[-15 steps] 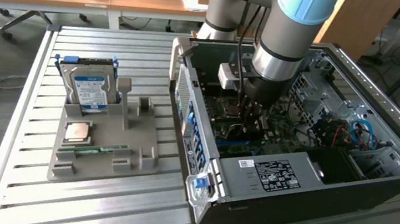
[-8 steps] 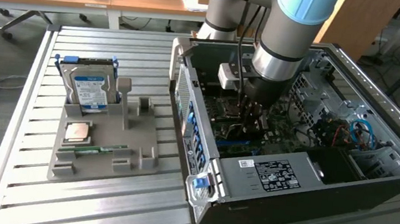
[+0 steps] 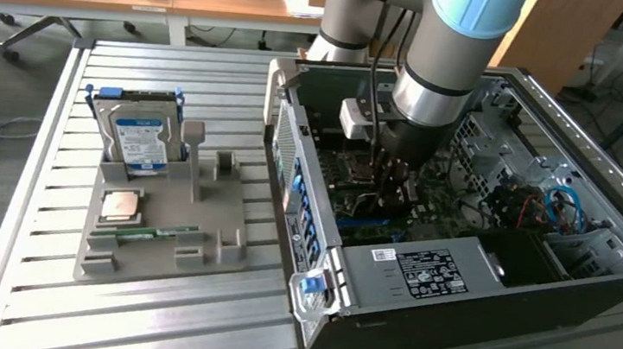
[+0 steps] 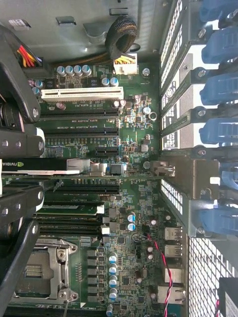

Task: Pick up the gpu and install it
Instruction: 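Insert the gpu into the slot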

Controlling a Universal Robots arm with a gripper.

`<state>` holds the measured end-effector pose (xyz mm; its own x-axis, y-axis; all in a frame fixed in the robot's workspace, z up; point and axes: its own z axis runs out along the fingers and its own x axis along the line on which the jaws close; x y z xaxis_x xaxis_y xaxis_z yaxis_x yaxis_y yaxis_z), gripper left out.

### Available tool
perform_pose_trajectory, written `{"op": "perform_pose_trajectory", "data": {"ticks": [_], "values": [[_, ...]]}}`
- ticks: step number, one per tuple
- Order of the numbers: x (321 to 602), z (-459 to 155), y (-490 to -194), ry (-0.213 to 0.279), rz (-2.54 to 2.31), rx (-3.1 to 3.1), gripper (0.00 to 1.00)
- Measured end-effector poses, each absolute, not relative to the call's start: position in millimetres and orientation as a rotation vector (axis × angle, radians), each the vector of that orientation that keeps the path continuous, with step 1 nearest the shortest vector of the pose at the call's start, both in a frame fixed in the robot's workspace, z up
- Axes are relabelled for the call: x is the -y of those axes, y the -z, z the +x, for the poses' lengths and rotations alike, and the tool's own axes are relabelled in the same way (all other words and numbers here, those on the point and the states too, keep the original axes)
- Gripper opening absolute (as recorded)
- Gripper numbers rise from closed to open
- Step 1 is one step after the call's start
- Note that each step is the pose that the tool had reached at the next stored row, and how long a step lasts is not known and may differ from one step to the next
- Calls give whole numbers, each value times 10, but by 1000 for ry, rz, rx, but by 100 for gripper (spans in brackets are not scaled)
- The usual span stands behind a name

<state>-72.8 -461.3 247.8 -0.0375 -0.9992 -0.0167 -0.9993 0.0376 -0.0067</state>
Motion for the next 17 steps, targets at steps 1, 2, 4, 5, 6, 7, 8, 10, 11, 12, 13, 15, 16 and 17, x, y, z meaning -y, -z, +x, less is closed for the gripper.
{"op": "perform_pose_trajectory", "data": {"ticks": [1,2,4,5,6,7,8,10,11,12,13,15,16,17], "values": [[4613,-728,-2478,-11,-2168,-2251,26],[4613,-728,-2478,-11,-2168,-2251,26],[4613,-728,-2478,-10,-2168,-2251,26],[4613,-728,-2478,-11,-2168,-2251,26],[4613,-728,-2478,-11,-2168,-2251,26],[4613,-728,-2478,-11,-2168,-2251,26],[4613,-728,-2478,-11,-2168,-2251,26],[4613,-728,-2478,-11,-2168,-2251,26],[4613,-728,-2478,-11,-2168,-2251,26],[4613,-728,-2478,-11,-2168,-2251,26],[4613,-728,-2478,-11,-2168,-2251,26],[4613,-728,-2479,-11,-2168,-2251,26],[4612,-728,-2481,-11,-2168,-2251,26],[4612,-728,-2483,-11,-2167,-2250,26]]}}
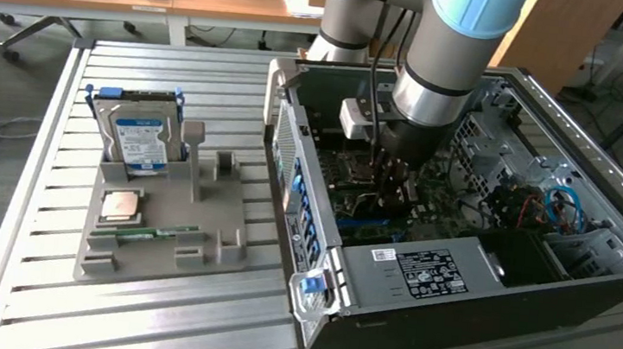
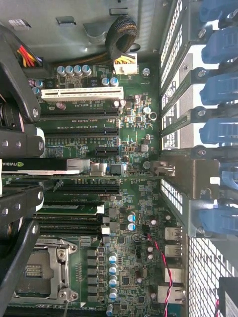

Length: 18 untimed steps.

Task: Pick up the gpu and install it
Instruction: 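Insert the gpu into the slot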

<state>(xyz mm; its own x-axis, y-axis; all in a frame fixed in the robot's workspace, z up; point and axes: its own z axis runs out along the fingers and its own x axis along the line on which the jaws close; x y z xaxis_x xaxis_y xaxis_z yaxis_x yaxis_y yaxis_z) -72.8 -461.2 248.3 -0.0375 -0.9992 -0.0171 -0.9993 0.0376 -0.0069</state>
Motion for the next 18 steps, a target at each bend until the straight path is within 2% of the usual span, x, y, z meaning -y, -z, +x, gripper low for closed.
{"op": "perform_pose_trajectory", "data": {"ticks": [18], "values": [[4612,-728,-2510,-11,-2190,-2229,26]]}}
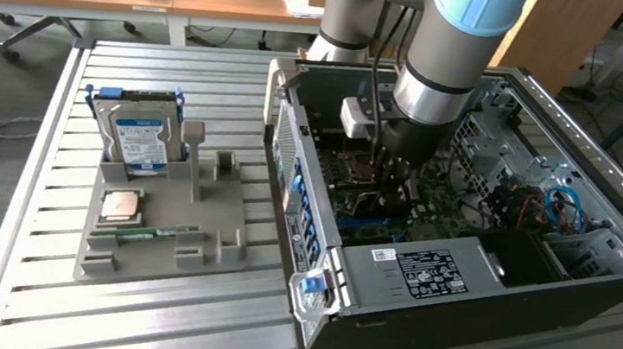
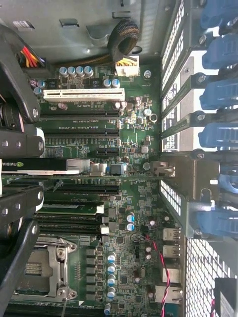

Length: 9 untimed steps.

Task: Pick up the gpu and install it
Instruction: 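Insert the gpu into the slot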

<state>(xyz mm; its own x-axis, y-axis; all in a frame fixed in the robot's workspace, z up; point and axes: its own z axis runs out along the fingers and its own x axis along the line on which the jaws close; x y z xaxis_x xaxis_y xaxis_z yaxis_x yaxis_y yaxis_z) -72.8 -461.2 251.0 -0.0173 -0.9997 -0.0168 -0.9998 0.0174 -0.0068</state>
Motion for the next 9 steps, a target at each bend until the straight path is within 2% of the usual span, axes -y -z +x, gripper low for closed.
{"op": "perform_pose_trajectory", "data": {"ticks": [9], "values": [[4605,-727,-2510,-11,-2195,-2224,26]]}}
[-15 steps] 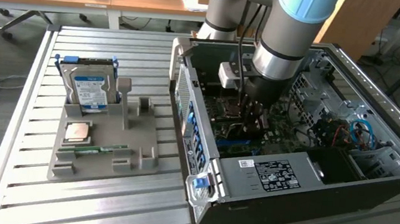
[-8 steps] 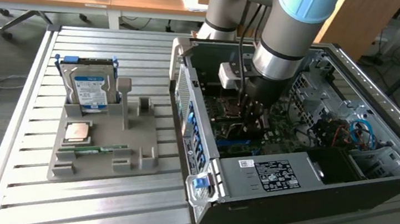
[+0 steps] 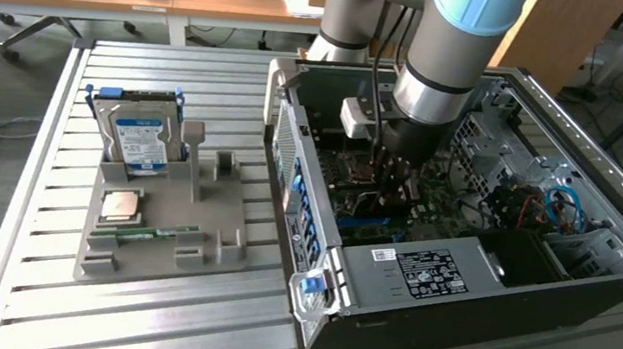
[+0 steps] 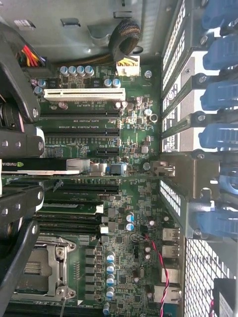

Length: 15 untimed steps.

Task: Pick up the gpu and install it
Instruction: 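Insert the gpu into the slot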

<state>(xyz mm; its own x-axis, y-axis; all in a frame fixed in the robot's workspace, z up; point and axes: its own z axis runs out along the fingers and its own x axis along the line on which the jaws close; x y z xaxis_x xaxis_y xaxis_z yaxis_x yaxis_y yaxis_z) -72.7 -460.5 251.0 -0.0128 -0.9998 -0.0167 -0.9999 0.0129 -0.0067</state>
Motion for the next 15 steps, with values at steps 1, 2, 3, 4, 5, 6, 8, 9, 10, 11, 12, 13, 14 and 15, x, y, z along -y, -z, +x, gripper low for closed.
{"op": "perform_pose_trajectory", "data": {"ticks": [1,2,3,4,5,6,8,9,10,11,12,13,14,15], "values": [[4605,-727,-2510,-11,-2195,-2224,26],[4605,-728,-2509,-11,-2195,-2224,26],[4605,-728,-2508,-11,-2195,-2224,26],[4604,-728,-2504,-11,-2195,-2224,26],[4604,-728,-2501,-11,-2195,-2224,26],[4604,-728,-2498,-11,-2195,-2224,26],[4604,-728,-2492,-11,-2195,-2224,26],[4605,-728,-2489,-11,-2195,-2224,26],[4605,-727,-2485,-11,-2195,-2224,26],[4604,-728,-2482,-11,-2195,-2224,26],[4604,-728,-2479,-11,-2195,-2224,26],[4604,-728,-2476,-11,-2195,-2224,26],[4604,-728,-2473,-11,-2195,-2224,26],[4604,-728,-2470,-11,-2195,-2224,26]]}}
